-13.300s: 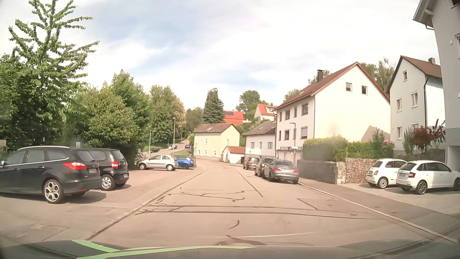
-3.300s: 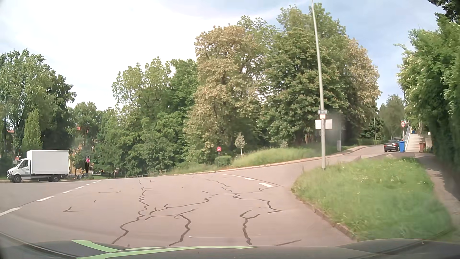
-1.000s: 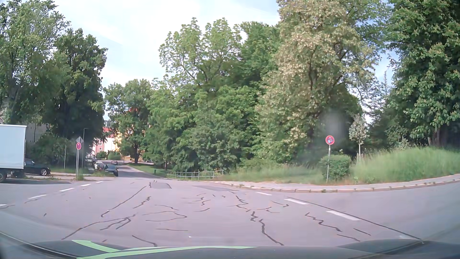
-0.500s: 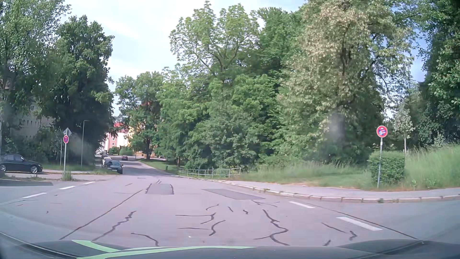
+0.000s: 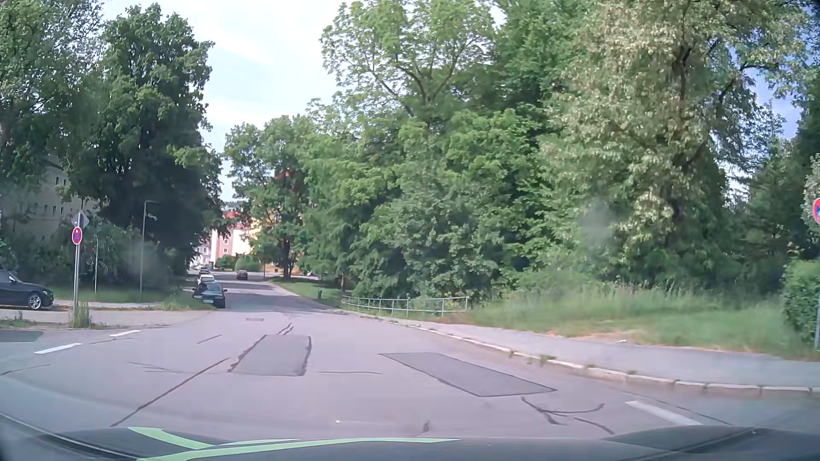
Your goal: Follow the waypoints while adhering to traffic rules and regulations
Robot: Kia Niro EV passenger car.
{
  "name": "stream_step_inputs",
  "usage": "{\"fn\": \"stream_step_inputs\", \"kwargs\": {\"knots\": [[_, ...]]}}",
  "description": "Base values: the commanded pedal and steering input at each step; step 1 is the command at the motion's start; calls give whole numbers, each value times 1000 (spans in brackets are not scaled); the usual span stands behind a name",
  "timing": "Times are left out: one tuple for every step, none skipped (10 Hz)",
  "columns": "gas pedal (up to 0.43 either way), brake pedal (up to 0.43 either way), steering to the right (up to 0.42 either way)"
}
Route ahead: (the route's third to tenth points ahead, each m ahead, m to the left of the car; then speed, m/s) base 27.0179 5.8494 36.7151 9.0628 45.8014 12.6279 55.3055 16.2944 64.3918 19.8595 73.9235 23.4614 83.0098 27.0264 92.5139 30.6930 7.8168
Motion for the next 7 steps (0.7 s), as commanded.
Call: {"fn": "stream_step_inputs", "kwargs": {"knots": [[0,55,-57],[0,67,-57],[0,61,-57],[0,61,-58],[0,61,-58],[0,67,-59],[0,67,-59]]}}
